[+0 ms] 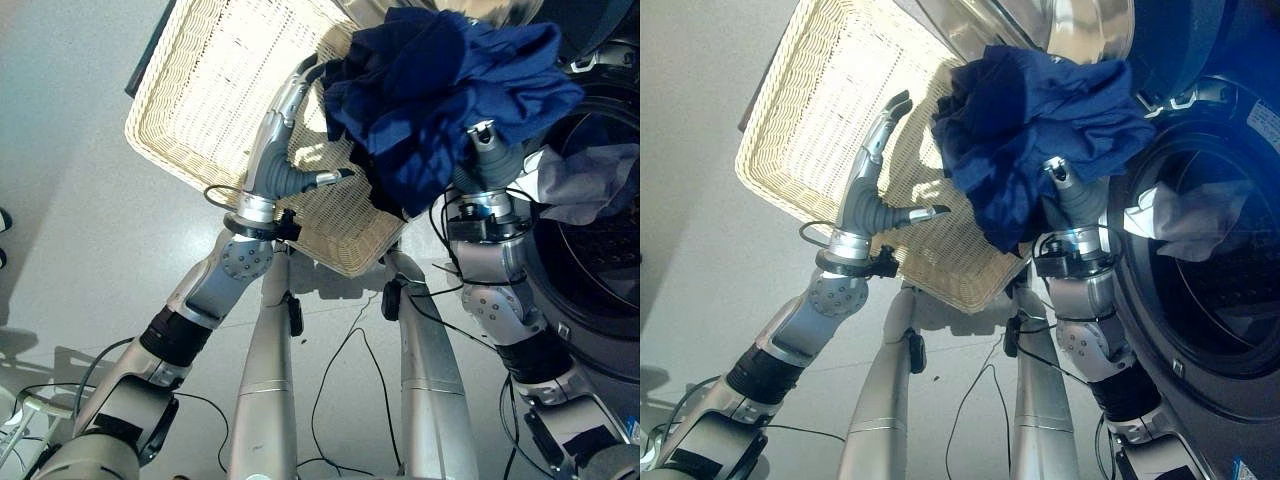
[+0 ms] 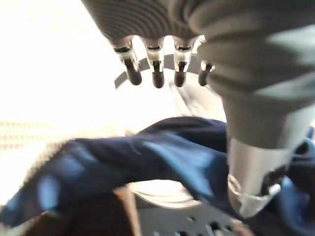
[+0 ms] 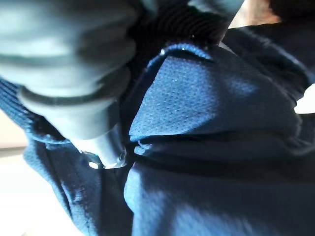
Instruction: Put the clothes into the washing machine.
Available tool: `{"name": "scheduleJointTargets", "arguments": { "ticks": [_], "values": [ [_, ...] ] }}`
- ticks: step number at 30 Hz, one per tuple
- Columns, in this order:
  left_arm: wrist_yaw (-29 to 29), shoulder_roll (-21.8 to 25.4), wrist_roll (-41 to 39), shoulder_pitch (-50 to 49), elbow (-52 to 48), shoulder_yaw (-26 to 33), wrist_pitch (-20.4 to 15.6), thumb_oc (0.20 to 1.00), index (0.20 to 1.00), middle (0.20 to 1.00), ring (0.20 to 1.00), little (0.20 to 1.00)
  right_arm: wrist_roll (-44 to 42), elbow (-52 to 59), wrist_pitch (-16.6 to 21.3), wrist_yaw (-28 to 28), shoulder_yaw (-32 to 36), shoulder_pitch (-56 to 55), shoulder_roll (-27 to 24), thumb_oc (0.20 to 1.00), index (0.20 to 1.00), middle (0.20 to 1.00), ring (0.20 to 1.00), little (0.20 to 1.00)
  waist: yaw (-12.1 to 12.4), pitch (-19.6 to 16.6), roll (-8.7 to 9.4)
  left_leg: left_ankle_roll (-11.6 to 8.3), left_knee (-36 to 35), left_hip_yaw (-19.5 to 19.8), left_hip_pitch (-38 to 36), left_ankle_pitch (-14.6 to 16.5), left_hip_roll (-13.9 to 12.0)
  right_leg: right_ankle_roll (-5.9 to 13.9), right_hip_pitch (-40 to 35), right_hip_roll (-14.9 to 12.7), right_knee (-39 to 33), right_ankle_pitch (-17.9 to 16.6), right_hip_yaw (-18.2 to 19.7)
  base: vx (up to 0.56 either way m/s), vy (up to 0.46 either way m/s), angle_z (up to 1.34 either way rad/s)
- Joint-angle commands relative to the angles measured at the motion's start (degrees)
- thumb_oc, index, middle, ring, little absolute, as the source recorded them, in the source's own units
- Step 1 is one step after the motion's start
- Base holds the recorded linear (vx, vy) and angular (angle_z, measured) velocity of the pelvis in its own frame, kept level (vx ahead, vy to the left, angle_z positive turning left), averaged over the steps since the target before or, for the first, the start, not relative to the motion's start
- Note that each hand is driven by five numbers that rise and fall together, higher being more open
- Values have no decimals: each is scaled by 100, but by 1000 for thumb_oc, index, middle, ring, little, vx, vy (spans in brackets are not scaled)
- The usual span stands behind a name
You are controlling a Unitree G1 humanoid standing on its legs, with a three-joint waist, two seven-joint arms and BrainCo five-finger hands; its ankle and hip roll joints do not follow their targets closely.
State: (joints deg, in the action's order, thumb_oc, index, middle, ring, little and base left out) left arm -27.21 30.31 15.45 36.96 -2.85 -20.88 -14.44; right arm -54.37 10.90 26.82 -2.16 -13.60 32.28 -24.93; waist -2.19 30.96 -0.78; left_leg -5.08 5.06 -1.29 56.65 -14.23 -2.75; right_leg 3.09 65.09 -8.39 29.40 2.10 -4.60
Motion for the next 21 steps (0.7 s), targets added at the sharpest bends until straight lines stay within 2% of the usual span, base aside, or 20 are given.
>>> {"name": "scheduleJointTargets", "arguments": {
  "ticks": [1,4,7,8,13,16,17,21],
  "values": [
    [-233,13,53,82,-203,143,-204,1000,1000,1000,1000,1000,445,791,417,-44,259,-32,103,200,200,200,200,200,-46,-117,90,-157,661,-147,98,566,165,676,-542,185,-1777,-1472,-328,0,0,0],
    [-432,26,58,37,-138,220,-232,1000,1000,1000,1000,1000,382,692,367,-89,340,-88,121,200,200,200,200,200,-53,-117,87,-169,688,-145,100,575,161,677,-547,188,-1767,-1470,-310,0,0,0],
    [-988,11,242,22,43,293,-277,1000,1000,1000,1000,1000,342,438,45,-222,363,-93,170,200,200,200,200,200,-55,-117,98,-178,701,-152,81,586,147,673,-560,188,-1755,-1461,-315,0,0,0],
    [-1408,38,279,92,289,334,-332,1000,1000,1000,1000,1000,332,114,-136,-378,364,-102,188,200,200,200,200,200,-56,-117,106,-187,694,-156,55,573,139,669,-568,189,-1742,-1464,-315,0,0,0],
    [-2090,73,331,242,878,423,-578,1000,1000,1000,1000,1000,-260,-904,-375,-568,518,-114,134,200,200,200,200,200,-68,-117,106,-230,727,-158,30,566,120,660,-588,185,-1715,-1458,-299,0,0,0],
    [-2291,115,251,368,1164,386,-633,1000,1000,1000,1000,1000,-732,-1442,-484,-547,606,-96,43,200,200,200,200,200,-88,-117,112,-244,735,-158,29,564,108,656,-584,196,-1713,-1469,-281,0,0,0],
    [-2477,131,199,512,1472,317,-654,1000,1000,1000,1000,1000,-1019,-2047,-560,-614,683,-72,-57,200,200,200,200,200,-102,-117,121,-256,717,-175,26,559,94,651,-578,222,-1716,-1476,-262,0,0,0],
    [-2664,172,130,675,1777,198,-581,1000,1000,1000,1000,1000,-1364,-2701,-554,-633,738,-49,-165,200,200,200,200,200,-125,-117,134,-267,690,-202,24,548,81,648,-571,251,-1736,-1492,-243,0,0,0]
  ]
}}
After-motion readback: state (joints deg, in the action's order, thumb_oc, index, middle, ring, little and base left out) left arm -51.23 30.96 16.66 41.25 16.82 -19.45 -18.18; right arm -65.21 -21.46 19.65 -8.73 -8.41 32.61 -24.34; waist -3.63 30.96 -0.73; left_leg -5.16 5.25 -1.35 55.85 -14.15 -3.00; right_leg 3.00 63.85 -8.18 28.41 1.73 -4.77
